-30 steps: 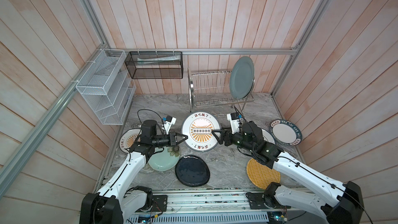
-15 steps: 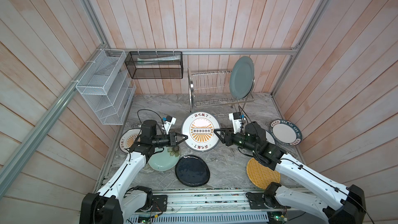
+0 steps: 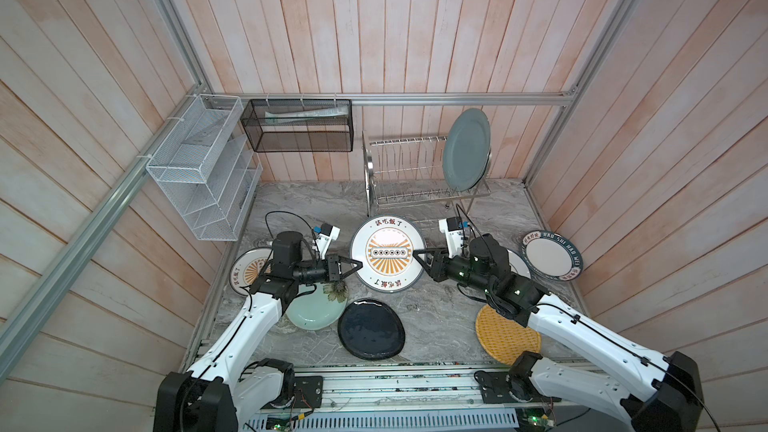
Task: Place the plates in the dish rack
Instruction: 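Grasp the sunburst plate rim with the right gripper while the left gripper releases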
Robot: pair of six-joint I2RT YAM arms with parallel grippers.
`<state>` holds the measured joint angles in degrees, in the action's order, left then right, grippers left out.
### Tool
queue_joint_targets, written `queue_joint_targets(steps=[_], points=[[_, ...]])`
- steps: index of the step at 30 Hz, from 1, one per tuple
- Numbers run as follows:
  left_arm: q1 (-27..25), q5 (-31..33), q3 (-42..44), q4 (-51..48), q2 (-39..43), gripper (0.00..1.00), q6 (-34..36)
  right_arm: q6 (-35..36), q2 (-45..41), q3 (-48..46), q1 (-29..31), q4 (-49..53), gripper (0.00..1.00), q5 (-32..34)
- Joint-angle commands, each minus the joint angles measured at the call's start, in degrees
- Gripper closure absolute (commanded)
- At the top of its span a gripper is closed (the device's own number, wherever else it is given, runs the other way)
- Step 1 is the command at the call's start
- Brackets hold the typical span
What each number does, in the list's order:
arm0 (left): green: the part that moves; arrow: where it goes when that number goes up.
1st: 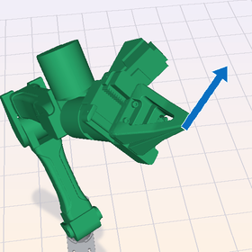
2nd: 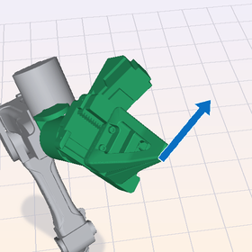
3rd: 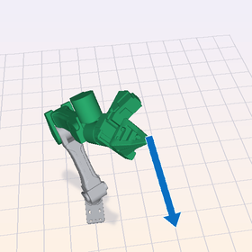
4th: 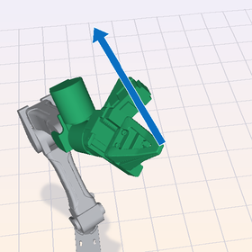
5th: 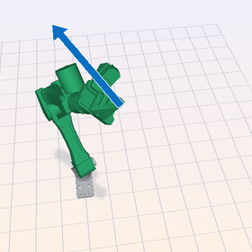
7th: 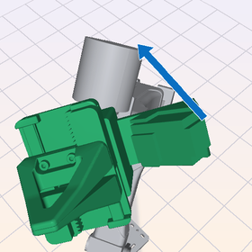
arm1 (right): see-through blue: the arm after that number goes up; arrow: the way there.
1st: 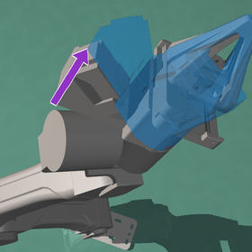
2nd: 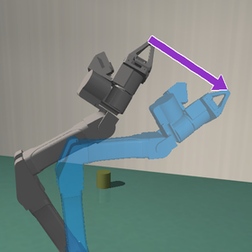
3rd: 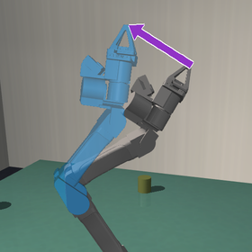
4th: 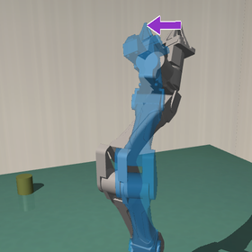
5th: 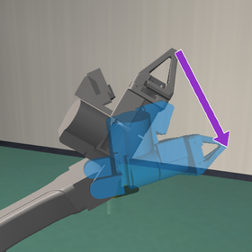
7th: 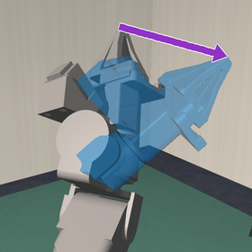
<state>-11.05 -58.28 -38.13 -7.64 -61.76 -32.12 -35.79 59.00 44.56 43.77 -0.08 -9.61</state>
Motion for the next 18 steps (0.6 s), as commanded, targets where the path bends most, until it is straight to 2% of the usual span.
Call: queue_joint_targets(steps=[1,8,13,15,16,18], points=[[0.1,-2.0,0.3,2.4,1.3,1.0,0.8,-0.2,0.5,0.8,-0.2,-1.2,0.77,-1.5],[0.2,-1.8,0.3,2.2,1.3,1.0,0.8,-1.3,1.2,0.6,-0.2,-2.7,0.87,-2.6],[0.5,-1.8,0.5,2.3,1.7,1.0,0.7,-2.5,0.6,0.4,-0.2,-3.8,1.0,-3.4],[0.7,-2.0,0.5,2.4,2.0,1.0,0.7,-2.9,0.3,0.4,-0.2,-3.9,1.0,-3.3],[0.9,-2.1,0.7,2.4,2.1,0.97,0.7,-3.0,-0.1,0.4,-0.2,-3.8,1.0,-3.2],[1.2,-2.3,0.9,3.0,2.6,0.84,0.4,-3.2,-0.7,0.4,-0.2,-3.5,1.0,-2.7]])
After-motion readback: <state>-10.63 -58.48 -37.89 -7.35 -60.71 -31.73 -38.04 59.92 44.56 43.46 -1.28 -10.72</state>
